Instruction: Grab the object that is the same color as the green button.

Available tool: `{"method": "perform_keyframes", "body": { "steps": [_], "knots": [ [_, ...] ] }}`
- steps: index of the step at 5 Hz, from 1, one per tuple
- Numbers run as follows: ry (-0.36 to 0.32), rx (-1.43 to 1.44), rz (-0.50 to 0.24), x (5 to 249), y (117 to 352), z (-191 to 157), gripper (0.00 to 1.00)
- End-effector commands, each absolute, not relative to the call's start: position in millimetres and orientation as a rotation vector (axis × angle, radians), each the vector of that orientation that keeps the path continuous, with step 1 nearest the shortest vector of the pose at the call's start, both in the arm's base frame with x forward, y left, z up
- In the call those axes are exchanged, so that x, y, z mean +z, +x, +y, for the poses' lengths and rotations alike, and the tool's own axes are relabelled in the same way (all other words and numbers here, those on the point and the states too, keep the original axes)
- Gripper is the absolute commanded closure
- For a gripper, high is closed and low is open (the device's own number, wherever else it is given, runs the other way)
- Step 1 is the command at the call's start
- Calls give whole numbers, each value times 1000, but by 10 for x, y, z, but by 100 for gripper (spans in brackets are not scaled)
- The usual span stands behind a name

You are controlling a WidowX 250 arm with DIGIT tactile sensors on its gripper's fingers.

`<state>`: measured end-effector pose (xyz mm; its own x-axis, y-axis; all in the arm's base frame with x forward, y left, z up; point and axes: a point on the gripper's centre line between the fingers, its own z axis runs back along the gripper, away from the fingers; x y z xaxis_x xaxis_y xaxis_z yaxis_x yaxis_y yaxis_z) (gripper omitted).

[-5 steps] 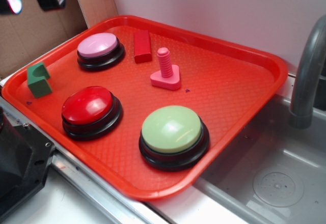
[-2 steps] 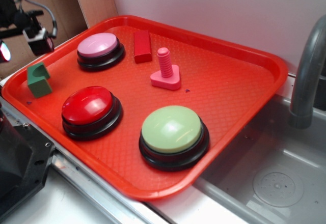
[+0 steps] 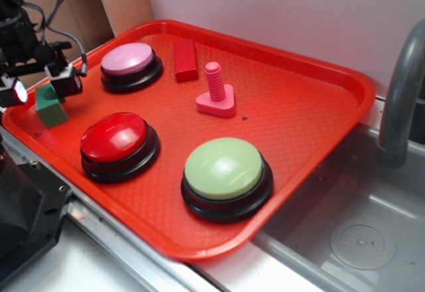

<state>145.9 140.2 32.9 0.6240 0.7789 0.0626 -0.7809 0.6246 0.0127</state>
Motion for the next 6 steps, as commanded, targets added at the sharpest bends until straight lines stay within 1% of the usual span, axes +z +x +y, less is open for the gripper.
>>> {"method": "perform_keyframes", "body": {
  "steps": [1,3,4,5,6],
  "knots": [
    [82,887,-43,235,1339,1392,100],
    [73,801,-40,249,1424,1268,100],
    [38,675,-64,488,1494,1186,100],
    [-15,496,-95,929,1570,1083,100],
    [-55,398,-105,1218,1621,953,100]
  ]
}}
